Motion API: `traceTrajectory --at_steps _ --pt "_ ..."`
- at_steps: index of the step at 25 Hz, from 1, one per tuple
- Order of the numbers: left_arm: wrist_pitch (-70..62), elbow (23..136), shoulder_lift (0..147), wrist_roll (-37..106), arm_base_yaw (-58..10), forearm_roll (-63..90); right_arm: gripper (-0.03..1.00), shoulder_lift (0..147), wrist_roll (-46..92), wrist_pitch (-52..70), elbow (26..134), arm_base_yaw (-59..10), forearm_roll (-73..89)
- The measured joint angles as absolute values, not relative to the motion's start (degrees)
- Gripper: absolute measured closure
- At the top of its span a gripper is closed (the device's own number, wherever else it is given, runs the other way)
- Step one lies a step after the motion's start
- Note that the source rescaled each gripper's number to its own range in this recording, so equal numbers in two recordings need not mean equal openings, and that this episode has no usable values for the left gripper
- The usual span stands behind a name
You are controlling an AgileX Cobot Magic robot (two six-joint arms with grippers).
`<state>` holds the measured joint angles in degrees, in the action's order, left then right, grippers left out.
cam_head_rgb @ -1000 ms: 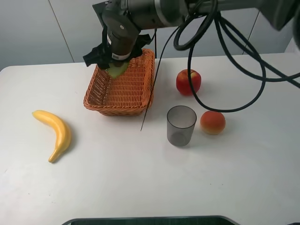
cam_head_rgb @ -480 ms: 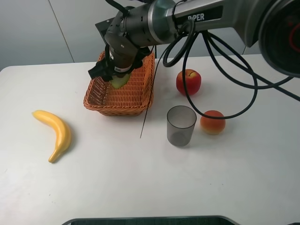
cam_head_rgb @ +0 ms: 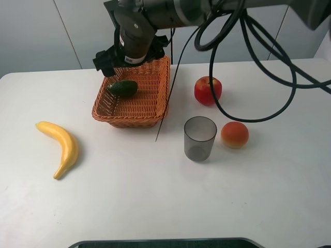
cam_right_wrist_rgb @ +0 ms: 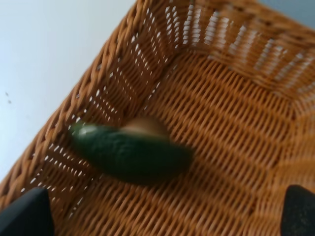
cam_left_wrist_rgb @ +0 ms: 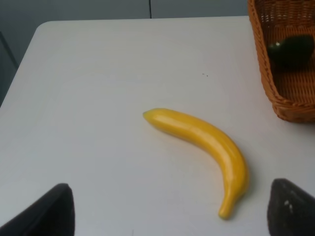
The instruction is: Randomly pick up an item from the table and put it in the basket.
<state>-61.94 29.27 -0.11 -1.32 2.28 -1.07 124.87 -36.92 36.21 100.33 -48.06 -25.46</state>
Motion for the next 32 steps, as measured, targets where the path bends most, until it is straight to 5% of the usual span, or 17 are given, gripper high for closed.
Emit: traceTrajectory --at_steps 9,32 --pt "-61.9 29.3 -0.1 -1.3 2.3 -1.1 -0.03 116.1 -27.9 50.8 97.7 -45.1 -17.5" --pt "-61.9 29.3 -0.1 -1.3 2.3 -1.1 -0.03 69.7 -20.5 59.8 59.4 -18.8 -10.9"
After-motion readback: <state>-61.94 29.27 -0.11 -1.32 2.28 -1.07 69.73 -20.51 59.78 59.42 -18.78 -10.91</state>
